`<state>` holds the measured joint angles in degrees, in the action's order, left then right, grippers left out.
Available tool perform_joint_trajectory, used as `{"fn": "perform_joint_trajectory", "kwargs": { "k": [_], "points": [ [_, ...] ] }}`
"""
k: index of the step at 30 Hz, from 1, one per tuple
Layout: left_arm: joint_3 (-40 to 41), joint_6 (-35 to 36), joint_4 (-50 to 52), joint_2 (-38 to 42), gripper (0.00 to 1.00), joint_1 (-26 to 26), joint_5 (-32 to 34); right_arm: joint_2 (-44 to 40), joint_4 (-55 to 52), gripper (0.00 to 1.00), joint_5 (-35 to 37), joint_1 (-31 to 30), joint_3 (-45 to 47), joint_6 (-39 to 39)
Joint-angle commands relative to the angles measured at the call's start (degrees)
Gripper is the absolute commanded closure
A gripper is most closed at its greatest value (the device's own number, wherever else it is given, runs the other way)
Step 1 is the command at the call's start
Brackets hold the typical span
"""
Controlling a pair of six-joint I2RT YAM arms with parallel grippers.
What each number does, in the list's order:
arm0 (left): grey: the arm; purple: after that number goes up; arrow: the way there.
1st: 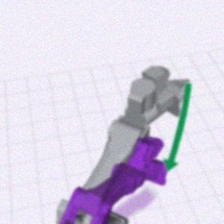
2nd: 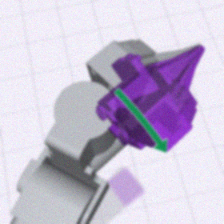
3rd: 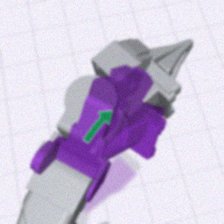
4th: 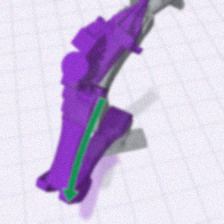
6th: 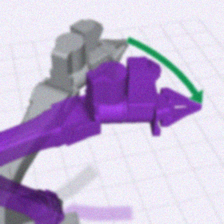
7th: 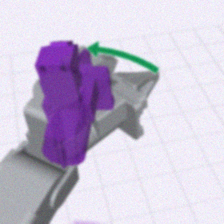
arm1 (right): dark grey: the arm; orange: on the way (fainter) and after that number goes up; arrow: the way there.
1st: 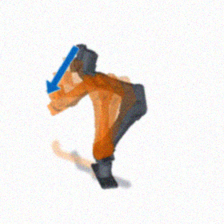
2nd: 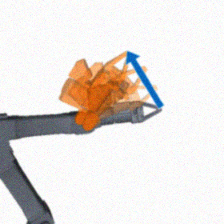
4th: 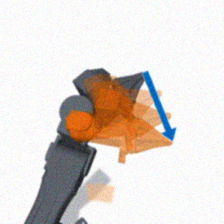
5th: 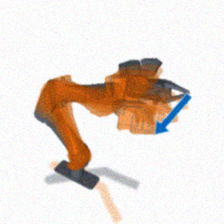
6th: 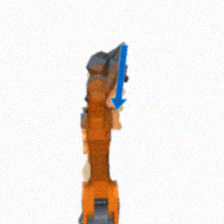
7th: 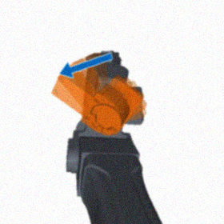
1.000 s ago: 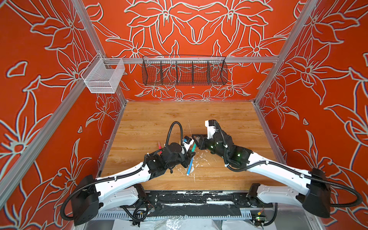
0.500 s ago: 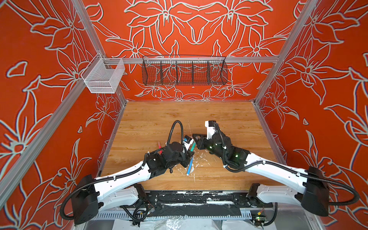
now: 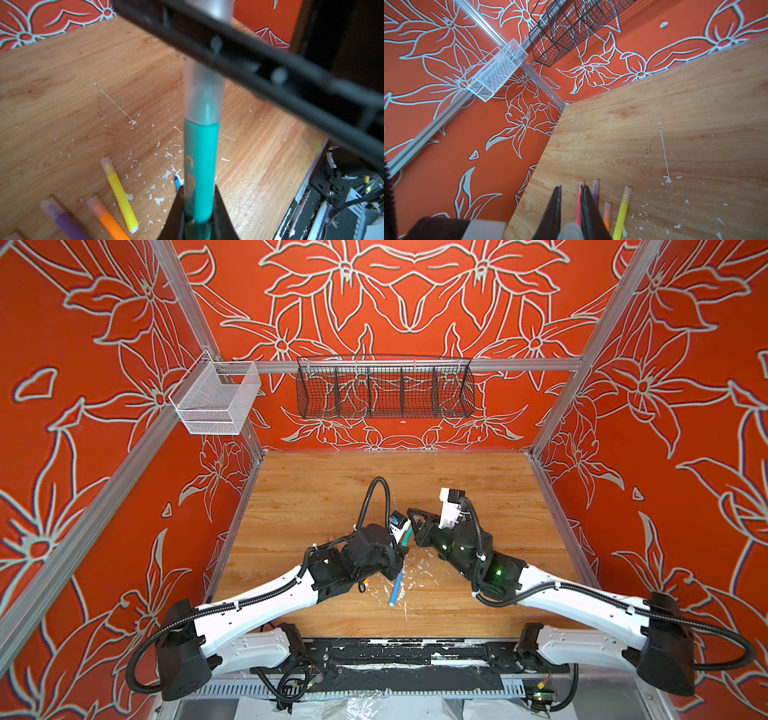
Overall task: Insert pens into pen caps
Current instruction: Put on the pen cap to the pen.
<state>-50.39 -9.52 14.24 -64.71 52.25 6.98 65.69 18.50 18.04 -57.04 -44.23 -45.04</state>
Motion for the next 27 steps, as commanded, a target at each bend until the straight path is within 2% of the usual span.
{"fn": "perform_joint_trajectory", "kwargs": {
  "k": [1, 16, 27],
  "points": [
    [-5.02, 1.09, -18.50, 0.97, 1.00, -0.95, 6.64, 2.11, -9.10, 0.99, -6.56, -5.38, 3.24, -1.55],
    [-4.29, 5.33, -22.00, 7.35, 1.00, -0.92, 9.27, 8.43, -7.87, 1.00, -4.78, -12.02, 5.25, -4.78],
    [-6.20, 6.53, -22.49, 6.98, 1.00, -0.92, 8.62, 5.93, -8.88, 1.00, -3.01, -12.76, 8.71, -5.57]
  ]
}}
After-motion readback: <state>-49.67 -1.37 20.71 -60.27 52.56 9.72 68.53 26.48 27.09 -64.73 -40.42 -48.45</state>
